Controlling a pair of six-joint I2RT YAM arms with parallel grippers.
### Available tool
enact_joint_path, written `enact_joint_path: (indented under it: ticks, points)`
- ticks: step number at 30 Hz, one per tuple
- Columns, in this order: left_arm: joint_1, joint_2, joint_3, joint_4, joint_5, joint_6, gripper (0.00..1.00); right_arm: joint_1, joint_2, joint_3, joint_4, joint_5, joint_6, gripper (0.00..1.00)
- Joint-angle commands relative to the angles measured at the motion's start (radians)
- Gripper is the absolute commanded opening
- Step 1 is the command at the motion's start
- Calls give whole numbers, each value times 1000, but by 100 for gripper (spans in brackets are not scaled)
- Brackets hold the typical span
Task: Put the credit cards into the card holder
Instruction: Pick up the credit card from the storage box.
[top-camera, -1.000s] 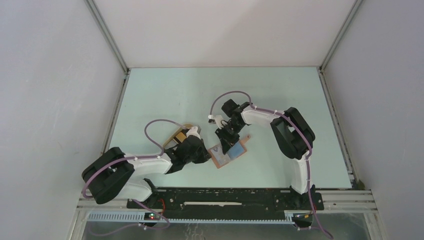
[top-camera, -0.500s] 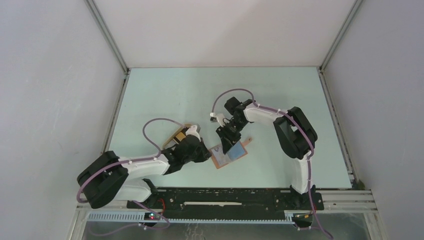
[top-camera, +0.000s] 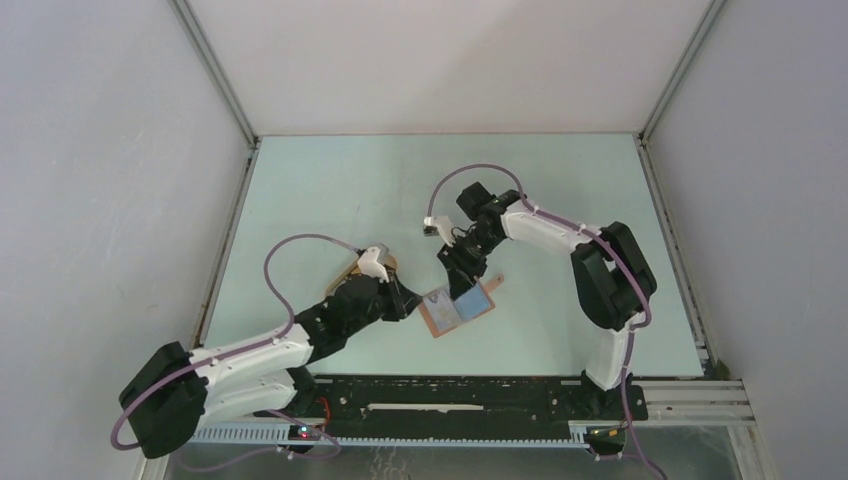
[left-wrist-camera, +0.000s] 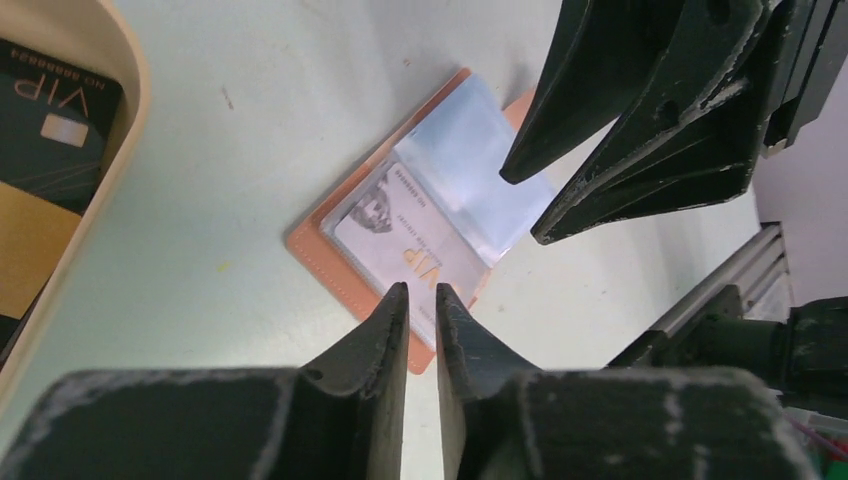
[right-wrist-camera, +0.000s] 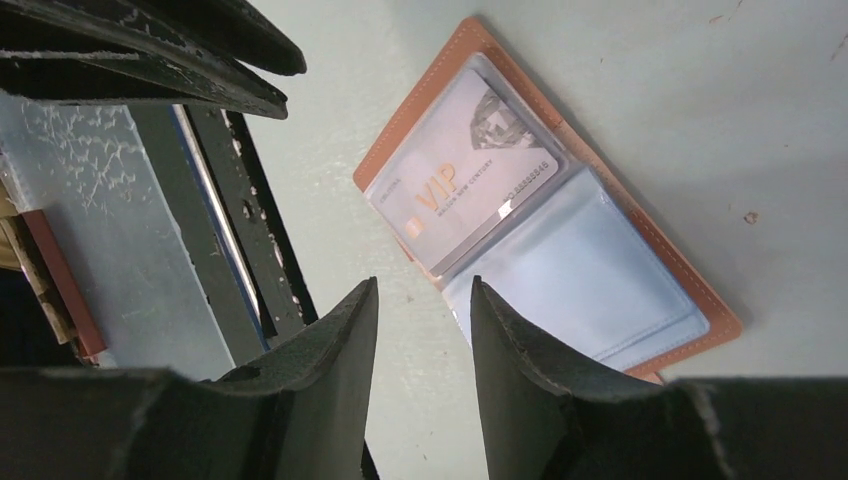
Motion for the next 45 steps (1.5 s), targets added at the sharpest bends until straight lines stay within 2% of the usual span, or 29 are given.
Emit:
enact_joint_path:
  ticks: [1, 7, 18, 23, 28, 33, 39, 45]
  points:
    - [3, -78, -22, 17, -15, 78, 24, -17, -125, 14, -24, -25, -69, 47]
    - [5, -162, 23, -96, -80, 147, 34, -53, -274, -25, -3, -28, -88, 48]
    - [10, -280, 66, -208, -215, 216, 59, -122, -546, -70, 52, -40, -77, 49]
    - [14, -313, 90, -253, -272, 244, 68, -125, -616, -61, 105, -52, -43, 55]
    - [23, -337, 136, -338, -358, 282, 81, -126, -605, 17, 95, -131, -51, 62]
    - [36, -337, 171, -385, -439, 327, 93, -123, -533, 37, 61, -246, -59, 62]
    - [95, -256, 251, -447, -464, 386, 98, -114, -421, 27, -23, -256, -94, 61]
    - [118, -108, 352, -512, -493, 480, 100, -133, -400, 3, -33, -284, -115, 61]
